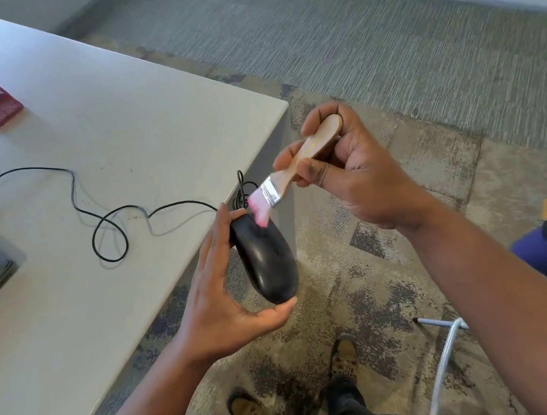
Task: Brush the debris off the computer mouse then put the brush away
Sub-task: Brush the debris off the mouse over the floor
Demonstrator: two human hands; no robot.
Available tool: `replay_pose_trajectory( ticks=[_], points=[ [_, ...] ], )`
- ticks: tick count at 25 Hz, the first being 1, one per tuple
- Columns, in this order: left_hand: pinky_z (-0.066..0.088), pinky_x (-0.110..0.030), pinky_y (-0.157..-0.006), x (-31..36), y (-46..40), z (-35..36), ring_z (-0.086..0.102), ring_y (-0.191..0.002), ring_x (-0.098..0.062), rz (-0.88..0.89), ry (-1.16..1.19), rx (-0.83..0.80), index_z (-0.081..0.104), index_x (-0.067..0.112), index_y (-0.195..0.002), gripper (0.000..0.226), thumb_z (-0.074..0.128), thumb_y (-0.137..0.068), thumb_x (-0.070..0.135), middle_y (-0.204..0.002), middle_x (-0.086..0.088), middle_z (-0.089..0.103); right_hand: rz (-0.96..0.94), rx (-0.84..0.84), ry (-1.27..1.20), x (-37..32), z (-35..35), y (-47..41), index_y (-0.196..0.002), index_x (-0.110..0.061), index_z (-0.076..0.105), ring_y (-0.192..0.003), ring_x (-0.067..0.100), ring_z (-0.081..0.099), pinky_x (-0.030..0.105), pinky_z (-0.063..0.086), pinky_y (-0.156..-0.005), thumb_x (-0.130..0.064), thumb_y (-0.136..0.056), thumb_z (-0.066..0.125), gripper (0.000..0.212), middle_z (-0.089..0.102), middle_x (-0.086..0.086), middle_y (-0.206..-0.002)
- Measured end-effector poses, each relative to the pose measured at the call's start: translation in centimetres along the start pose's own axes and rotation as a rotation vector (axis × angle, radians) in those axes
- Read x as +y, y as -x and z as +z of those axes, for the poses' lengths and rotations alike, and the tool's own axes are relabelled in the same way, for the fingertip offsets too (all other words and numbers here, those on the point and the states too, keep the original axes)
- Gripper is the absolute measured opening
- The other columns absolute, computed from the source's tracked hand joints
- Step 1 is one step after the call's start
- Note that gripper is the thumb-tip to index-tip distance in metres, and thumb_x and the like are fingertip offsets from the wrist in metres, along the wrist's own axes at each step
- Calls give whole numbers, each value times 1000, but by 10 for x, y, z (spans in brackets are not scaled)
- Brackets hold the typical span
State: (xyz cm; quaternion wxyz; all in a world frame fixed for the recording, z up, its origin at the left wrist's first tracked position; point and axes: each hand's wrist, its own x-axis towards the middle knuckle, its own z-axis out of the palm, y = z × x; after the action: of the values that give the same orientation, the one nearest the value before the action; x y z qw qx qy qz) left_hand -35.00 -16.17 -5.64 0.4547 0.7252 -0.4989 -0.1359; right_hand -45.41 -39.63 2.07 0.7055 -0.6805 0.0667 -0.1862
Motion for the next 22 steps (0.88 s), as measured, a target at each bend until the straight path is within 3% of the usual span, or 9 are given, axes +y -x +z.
replay_pose_trajectory(
  ticks=[4, 9, 14, 18, 22],
  points=[
    [35, -30, -126, -2, 0, 0, 42, -155, -14, -1, 8, 12, 12, 1, -169, 137, 94, -67, 44, -168, 2, 41, 13, -23, -26, 4, -7, 1, -113, -17, 41, -97, 24, 66, 29, 53, -83, 9, -100, 53, 32, 74, 16, -104],
    [37, -52, -127, -8, 2, 0, 41, -157, -22, 5, 26, 20, 10, 5, -170, 138, 95, -69, 42, -169, 9, 39, 174, -230, -120, -6, -25, 6, -115, -15, 43, -90, 36, 60, 30, 55, -78, 2, -96, 58, 29, 76, 19, -102],
    [37, -68, -122, -11, 5, 2, 39, -158, -30, -4, 25, -11, 7, 13, -173, 141, 98, -68, 40, -170, -1, 39, 69, -56, -34, 2, -10, -4, -113, -15, 40, -97, 30, 64, 31, 54, -82, 9, -100, 52, 30, 74, 17, -103],
    [37, -62, -124, -8, 4, 1, 39, -159, -26, -12, 9, 7, 7, 16, -173, 142, 96, -67, 44, -171, 0, 39, 13, 9, -11, 6, -3, -5, -112, -16, 39, -100, 30, 64, 33, 53, -84, 14, -100, 50, 34, 72, 20, -106],
    [37, -46, -127, -10, 3, -1, 43, -156, -21, 20, 8, 36, 11, 4, -169, 137, 96, -68, 40, -168, 9, 41, 128, -189, -101, -4, -20, 6, -115, -14, 41, -94, 33, 63, 31, 54, -79, 4, -97, 55, 29, 74, 21, -103]
  ],
)
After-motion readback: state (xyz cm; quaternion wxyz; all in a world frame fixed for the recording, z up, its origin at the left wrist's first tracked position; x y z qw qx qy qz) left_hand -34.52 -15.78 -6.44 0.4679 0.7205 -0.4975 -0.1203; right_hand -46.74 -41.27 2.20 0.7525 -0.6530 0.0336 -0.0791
